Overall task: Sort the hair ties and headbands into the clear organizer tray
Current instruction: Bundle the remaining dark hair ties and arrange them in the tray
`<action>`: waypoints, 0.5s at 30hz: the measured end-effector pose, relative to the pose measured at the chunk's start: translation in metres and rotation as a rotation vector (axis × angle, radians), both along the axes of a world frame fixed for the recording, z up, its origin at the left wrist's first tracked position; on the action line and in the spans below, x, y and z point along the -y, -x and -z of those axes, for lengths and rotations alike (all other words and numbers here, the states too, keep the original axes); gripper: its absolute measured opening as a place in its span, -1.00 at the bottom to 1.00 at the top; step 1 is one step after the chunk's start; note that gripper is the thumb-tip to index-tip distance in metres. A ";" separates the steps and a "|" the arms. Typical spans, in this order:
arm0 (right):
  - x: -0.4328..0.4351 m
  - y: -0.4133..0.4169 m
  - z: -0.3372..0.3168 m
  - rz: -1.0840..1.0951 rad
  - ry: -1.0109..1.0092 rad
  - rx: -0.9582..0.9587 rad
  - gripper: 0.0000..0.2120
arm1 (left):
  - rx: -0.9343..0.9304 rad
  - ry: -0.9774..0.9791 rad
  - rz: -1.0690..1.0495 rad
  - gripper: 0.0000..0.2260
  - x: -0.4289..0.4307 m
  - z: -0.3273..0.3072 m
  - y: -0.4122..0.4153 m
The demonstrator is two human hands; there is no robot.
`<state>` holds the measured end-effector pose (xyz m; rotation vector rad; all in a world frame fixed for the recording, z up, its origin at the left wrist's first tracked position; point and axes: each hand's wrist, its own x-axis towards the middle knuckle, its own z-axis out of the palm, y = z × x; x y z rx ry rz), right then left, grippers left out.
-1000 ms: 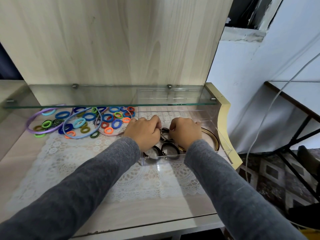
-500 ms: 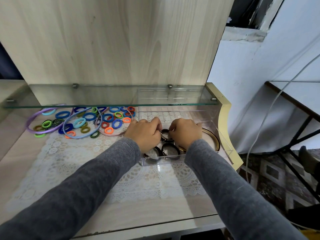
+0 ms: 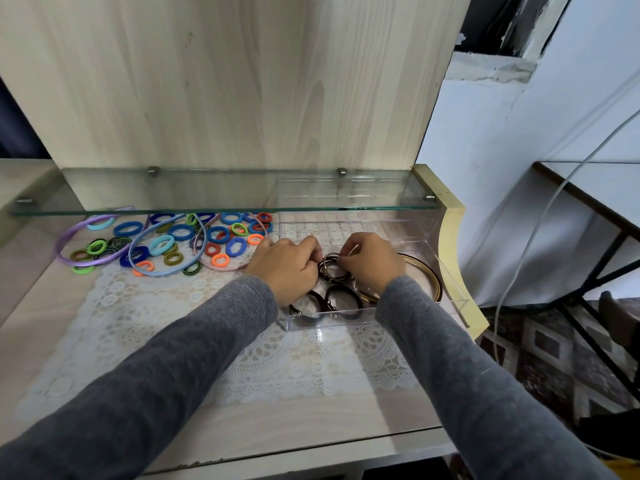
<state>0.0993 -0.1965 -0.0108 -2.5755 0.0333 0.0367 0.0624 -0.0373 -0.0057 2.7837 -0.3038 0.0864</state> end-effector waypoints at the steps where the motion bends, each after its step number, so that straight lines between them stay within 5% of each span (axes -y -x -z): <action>1: 0.000 0.000 -0.001 -0.003 -0.015 -0.004 -0.95 | -0.001 -0.001 -0.001 -0.82 0.000 0.000 0.000; 15: 0.017 -0.007 -0.004 0.029 -0.269 0.009 -0.89 | -0.034 0.001 0.011 -0.77 0.000 0.000 -0.001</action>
